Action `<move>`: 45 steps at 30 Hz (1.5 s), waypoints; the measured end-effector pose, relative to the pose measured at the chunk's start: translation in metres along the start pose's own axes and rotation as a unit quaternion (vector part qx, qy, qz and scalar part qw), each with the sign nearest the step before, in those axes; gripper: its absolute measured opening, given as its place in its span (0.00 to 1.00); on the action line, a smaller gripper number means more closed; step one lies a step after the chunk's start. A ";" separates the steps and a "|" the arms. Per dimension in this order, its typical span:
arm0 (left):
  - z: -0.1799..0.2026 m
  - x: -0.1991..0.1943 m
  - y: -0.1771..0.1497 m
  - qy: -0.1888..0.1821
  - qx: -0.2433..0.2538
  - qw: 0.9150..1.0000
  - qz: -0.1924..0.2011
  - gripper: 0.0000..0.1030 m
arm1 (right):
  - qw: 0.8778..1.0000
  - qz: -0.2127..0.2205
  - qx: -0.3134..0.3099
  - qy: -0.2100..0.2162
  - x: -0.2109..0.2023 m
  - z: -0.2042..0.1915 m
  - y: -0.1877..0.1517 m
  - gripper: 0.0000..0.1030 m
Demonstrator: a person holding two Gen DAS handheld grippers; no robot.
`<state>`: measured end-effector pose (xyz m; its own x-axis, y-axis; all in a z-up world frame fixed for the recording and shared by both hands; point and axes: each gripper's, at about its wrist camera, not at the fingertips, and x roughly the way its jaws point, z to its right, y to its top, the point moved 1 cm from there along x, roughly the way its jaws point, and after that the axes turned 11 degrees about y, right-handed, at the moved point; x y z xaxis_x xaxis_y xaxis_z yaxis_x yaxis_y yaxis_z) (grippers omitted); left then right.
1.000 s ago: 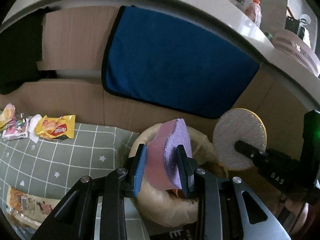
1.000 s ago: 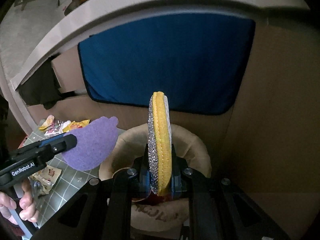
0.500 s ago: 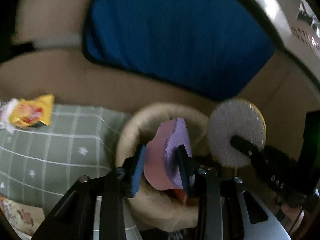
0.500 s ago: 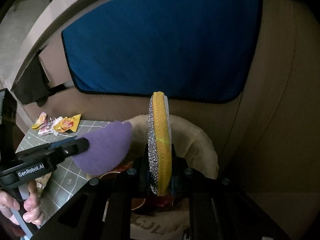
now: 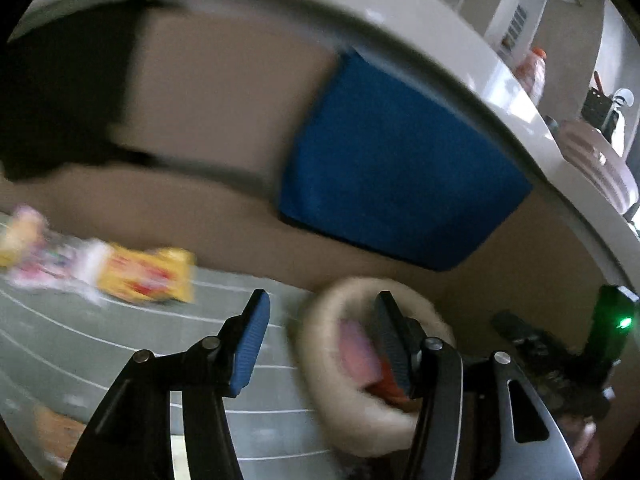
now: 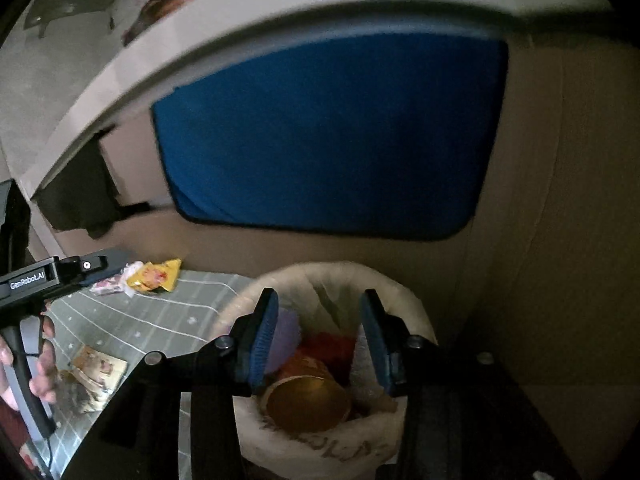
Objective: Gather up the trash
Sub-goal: 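Carry the sponge and glitter pad over the trash bag and release both, then return both tools to the table toward the snack wrappers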
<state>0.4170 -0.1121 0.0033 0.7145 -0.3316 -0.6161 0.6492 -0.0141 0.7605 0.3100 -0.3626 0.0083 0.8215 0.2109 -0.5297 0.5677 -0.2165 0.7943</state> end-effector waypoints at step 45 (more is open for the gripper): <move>-0.289 -0.047 -0.061 0.126 -0.110 0.983 -0.077 0.02 | 0.938 -0.206 -0.154 0.233 0.154 -0.258 -0.077 0.40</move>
<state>0.4192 0.1771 -0.0728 0.6271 -0.0969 -0.7729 0.7758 0.1670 0.6085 0.3788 -0.0678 -0.0575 0.3826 0.6256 -0.6799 0.7303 0.2459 0.6373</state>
